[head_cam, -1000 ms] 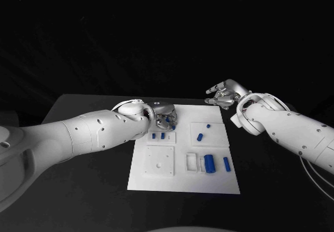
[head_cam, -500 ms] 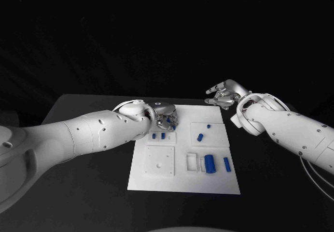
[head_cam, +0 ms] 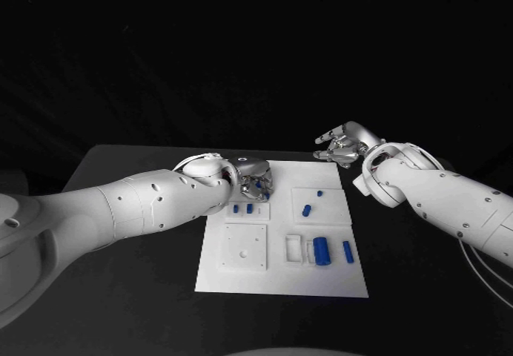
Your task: Assemble the parts on the task board
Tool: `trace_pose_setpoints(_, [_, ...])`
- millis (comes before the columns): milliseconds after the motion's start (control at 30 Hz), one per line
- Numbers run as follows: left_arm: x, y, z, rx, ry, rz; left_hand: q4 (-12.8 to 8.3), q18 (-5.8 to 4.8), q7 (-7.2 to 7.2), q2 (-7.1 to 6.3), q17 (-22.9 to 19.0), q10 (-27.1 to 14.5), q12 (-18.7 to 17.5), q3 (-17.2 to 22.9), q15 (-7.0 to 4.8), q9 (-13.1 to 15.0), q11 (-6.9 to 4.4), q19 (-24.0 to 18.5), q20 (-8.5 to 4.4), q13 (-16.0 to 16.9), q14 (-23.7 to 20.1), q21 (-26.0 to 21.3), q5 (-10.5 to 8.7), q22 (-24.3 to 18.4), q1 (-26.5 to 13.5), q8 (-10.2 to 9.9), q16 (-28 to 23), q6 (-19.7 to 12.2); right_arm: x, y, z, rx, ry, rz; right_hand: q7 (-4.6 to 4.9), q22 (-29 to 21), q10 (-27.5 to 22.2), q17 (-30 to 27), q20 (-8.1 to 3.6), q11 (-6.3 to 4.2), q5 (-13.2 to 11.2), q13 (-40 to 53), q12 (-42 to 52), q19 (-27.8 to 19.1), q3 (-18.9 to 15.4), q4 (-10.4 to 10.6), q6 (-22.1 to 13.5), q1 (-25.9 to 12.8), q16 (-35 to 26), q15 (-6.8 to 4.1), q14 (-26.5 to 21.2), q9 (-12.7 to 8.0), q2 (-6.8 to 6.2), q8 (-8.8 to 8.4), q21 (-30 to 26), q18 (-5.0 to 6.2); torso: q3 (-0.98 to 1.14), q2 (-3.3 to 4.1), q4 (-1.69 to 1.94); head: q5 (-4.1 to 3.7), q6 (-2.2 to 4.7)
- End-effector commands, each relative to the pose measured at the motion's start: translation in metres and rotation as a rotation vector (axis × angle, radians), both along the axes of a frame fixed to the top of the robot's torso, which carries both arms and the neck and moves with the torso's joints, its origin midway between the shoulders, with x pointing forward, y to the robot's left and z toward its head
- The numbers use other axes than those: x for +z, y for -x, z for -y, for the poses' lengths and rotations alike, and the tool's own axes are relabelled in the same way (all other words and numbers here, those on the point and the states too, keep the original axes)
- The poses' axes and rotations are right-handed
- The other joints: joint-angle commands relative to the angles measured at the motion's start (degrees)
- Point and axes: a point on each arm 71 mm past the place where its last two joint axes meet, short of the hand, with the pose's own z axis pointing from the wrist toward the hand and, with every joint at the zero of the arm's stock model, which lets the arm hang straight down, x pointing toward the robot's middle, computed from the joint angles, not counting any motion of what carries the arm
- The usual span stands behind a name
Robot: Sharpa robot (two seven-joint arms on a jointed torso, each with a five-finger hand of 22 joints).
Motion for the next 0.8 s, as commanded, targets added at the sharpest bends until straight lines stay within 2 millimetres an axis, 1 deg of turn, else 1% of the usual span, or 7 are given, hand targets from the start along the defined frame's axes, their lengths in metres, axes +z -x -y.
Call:
trace_pose_setpoints(33, [-0.0065, 0.0029, 0.0018, -0.009, -0.018, -0.039, -0.57, 0.11, -0.08, 1.16, 0.03, 1.14, -0.24, 0.15, -0.26, 0.10, -0.35, -0.12, -0.53, 0.11, 0.39, 0.23, -0.78, 1.12, 0.51, -0.08, 0.15, 1.24, 0.0000, 0.0002, -0.0015, 0.009, 0.001, 0.001, -0.04, 4.86, 0.03, -0.07, -0.40, -0.30, 0.28, -0.03, 0.44, 2.76, 0.42, 0.09, 0.53, -0.17, -0.08, -0.12, -0.30, 0.07, -0.52, -0.08, -0.23, 0.66, -0.01, -0.01, 0.00, 0.05, -0.01])
trace_pose_setpoints(67, [-0.0066, 0.0029, 0.0017, -0.007, -0.019, -0.040, -1.08, 0.04, -0.03, 1.91, 0.01, 1.31, -0.28, 1.09, -0.34, 0.02, -0.38, -0.20, -0.69, 0.10, 0.42, 0.33, -4.55, 1.12, 1.26, -0.19, 0.08, 1.48, 0.0000, 0.0002, -0.0016, 0.009, 0.001, 0.001, -0.04, 4.86, 0.03, -0.07, -0.40, -0.30, 0.28, -0.03, 0.44, 2.76, 0.42, 0.09, 0.53, -0.17, -0.08, -0.12, -0.30, 0.07, -0.52, -0.08, -0.23, 0.66, -0.01, -0.01, 0.00, 0.03, -0.01])
trace_pose_setpoints(267, [-0.0069, 0.0022, 0.0004, 0.009, -0.020, -0.035, -2.01, -0.09, -0.28, 2.07, -0.02, 2.82, -0.23, 3.45, -0.73, 0.12, -0.81, -0.26, -1.11, 0.14, 1.07, 1.16, -4.35, 1.14, 0.89, -0.13, 0.11, 3.10, 0.0001, 0.0002, -0.0019, 0.009, 0.000, 0.002, -0.04, 4.86, 0.03, -0.07, -0.40, -0.30, 0.28, -0.03, 0.44, 2.76, 0.42, 0.09, 0.53, -0.17, -0.08, -0.12, -0.30, 0.07, -0.52, -0.08, -0.23, 0.66, -0.01, -0.03, 0.03, 0.02, 0.06])
trace_pose_setpoints(367, [-0.0066, 0.0018, 0.0001, 0.018, -0.009, -0.029, -1.98, -0.20, -0.46, 2.05, -0.22, 3.47, -0.28, 4.06, -0.89, 0.36, -1.04, -0.52, -1.26, 0.14, 1.21, 1.23, -4.30, 1.04, 0.43, -0.15, -0.18, 3.90, 0.0001, 0.0001, -0.0020, 0.009, 0.001, 0.003, -0.04, 4.81, -0.05, -0.09, -0.40, -0.30, 0.30, 0.00, 0.49, 2.74, 0.49, 0.09, 0.54, -0.17, -0.10, -0.12, -0.34, 0.06, -0.46, -0.08, -0.46, 0.68, -0.04, -0.03, 0.02, 0.01, 0.05])
trace_pose_setpoints(567, [-0.0053, 0.0013, -0.0009, 0.029, 0.016, -0.009, -2.00, -0.26, -0.54, 1.76, -0.30, 3.76, -0.30, 5.25, -0.95, 0.52, -1.09, -0.46, -1.37, 0.13, 1.44, 1.40, -4.12, 1.04, 0.08, -0.14, -0.37, 4.12, 0.0002, 0.0001, -0.0024, 0.009, 0.000, 0.005, -0.04, 4.81, -0.05, -0.09, -0.40, -0.30, 0.30, 0.00, 0.49, 2.74, 0.49, 0.09, 0.54, -0.17, -0.10, -0.12, -0.34, 0.06, -0.46, -0.08, -0.46, 0.68, -0.03, -0.03, 0.04, 0.08, 0.20])
trace_pose_setpoints(700, [-0.0041, 0.0014, -0.0037, 0.036, 0.043, -0.004, -1.98, -0.24, -0.53, 1.67, -0.25, 3.77, -0.29, 5.48, -0.96, 0.52, -1.08, -0.43, -1.37, 0.14, 1.48, 1.47, -4.07, 1.04, 0.03, -0.14, -0.35, 4.13, 0.0002, 0.0000, -0.0030, 0.010, 0.000, 0.006, -0.04, 4.81, -0.05, -0.09, -0.40, -0.30, 0.30, 0.00, 0.49, 2.74, 0.49, 0.09, 0.54, -0.17, -0.10, -0.12, -0.34, 0.06, -0.46, -0.08, -0.46, 0.68, -0.06, -0.03, 0.05, 0.17, 0.42])
trace_pose_setpoints(800, [-0.0026, 0.0041, -0.0064, 0.028, 0.068, -0.008, -1.77, -0.27, -0.56, 1.56, -0.26, 3.73, -0.31, 5.36, -0.97, 0.54, -1.12, -0.38, -1.35, 0.13, 1.49, 1.50, -4.39, 1.01, -0.28, -0.13, -0.41, 4.19, 0.0002, 0.0000, -0.0035, 0.011, -0.001, 0.006, -0.04, 4.81, -0.05, -0.09, -0.40, -0.30, 0.30, 0.00, 0.49, 2.74, 0.49, 0.09, 0.54, -0.17, -0.10, -0.12, -0.34, 0.06, -0.46, -0.08, -0.46, 0.68, -0.09, -0.01, -0.03, 0.23, 0.62])
